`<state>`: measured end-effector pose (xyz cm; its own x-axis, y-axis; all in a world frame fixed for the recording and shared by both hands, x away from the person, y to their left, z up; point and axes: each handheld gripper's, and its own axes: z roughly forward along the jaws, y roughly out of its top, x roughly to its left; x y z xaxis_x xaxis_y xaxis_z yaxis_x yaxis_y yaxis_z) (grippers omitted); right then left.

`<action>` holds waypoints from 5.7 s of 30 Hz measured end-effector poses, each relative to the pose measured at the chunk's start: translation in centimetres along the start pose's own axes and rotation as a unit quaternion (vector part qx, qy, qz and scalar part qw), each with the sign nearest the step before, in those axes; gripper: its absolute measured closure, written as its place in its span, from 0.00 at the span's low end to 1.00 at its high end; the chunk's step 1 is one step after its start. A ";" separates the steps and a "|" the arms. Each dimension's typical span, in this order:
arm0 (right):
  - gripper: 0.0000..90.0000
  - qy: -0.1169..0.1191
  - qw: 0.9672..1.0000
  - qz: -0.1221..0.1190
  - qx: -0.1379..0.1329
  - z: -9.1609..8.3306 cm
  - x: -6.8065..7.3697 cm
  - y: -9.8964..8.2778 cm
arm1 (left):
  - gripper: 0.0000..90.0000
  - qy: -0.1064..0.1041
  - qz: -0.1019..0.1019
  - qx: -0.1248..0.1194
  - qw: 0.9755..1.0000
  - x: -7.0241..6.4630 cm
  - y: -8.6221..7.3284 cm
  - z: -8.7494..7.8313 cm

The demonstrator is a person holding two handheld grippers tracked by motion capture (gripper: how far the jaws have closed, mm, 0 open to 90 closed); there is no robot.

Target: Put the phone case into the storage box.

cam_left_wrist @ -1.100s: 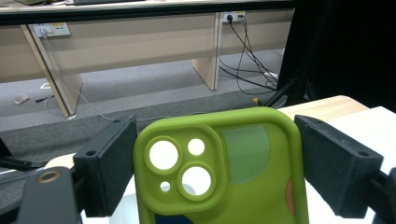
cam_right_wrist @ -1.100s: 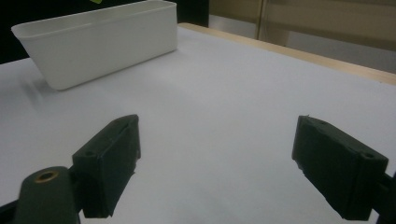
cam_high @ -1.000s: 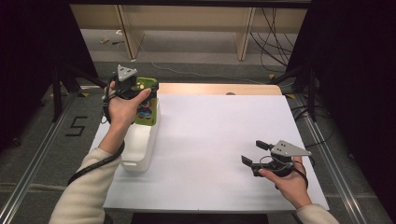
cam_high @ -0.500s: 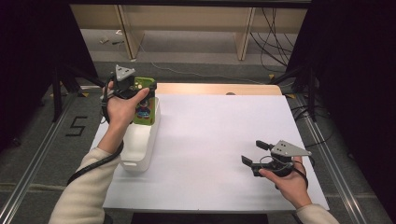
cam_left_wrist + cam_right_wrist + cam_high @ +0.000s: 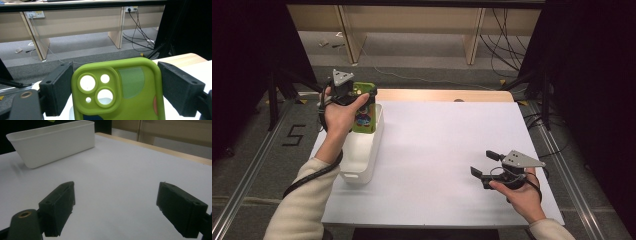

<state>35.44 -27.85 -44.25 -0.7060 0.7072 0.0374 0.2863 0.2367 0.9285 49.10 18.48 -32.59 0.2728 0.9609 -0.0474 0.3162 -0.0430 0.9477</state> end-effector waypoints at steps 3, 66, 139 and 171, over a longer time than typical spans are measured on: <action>0.18 0.000 1.000 0.000 0.000 0.0 0.0 0.0 | 0.18 0.004 0.002 -0.001 1.000 0.1 0.0 0.0; 0.18 -0.001 1.000 -0.001 -0.001 0.0 0.0 0.0 | 0.18 0.007 0.012 -0.001 1.000 1.1 -0.7 1.2; 0.18 -0.002 1.000 0.000 -0.001 0.0 0.0 0.0 | 0.18 0.009 0.027 0.013 0.999 1.7 -0.8 4.3; 0.18 -0.002 1.000 0.000 -0.001 0.0 0.0 0.0 | 0.18 0.012 0.029 0.022 0.999 1.8 -0.6 5.6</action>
<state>35.45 -27.89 -44.22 -0.7041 0.7093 0.0352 0.2848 0.2366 0.9289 54.51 18.69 -35.06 0.2698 0.9628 0.0146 0.3402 -0.1095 0.9339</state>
